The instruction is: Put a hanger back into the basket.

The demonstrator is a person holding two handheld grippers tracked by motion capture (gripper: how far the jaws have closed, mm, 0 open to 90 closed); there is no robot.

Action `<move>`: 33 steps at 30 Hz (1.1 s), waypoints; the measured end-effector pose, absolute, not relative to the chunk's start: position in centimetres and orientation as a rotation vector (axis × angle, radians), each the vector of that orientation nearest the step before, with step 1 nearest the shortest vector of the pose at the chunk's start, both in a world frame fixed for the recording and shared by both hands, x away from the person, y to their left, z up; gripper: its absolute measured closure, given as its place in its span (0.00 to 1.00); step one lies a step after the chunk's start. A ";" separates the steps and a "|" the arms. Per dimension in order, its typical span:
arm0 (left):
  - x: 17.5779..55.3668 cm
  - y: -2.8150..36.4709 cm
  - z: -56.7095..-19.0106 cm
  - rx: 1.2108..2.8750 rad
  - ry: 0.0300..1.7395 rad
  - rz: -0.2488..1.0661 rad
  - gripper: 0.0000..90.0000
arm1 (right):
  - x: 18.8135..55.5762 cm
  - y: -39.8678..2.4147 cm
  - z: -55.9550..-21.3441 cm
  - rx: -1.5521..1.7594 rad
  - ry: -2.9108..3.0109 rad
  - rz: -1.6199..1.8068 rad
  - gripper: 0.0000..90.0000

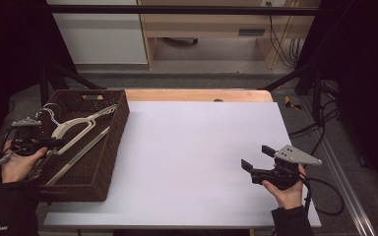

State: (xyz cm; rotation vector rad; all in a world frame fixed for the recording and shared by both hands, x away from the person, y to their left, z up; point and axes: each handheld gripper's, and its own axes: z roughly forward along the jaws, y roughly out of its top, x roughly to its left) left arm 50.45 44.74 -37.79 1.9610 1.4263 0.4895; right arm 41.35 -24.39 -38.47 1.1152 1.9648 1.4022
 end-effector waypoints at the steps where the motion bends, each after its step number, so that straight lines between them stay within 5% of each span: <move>1: 50.4 45.0 -37.7 1.962 1.437 0.510 0.77 | 41.4 -24.3 -38.5 1.118 1.964 1.400 0.13; 11: 46.4 46.0 -34.8 1.738 1.369 0.658 0.60 | 41.3 -24.3 -38.5 1.115 1.961 1.406 0.13; 23: 40.2 39.0 -30.7 1.491 1.018 0.742 0.13 | 41.2 -24.4 -38.4 1.116 1.939 1.435 0.13; 33: 40.6 32.9 -33.9 1.559 0.971 0.667 0.06 | 40.9 -24.9 -38.4 1.090 1.926 1.462 0.12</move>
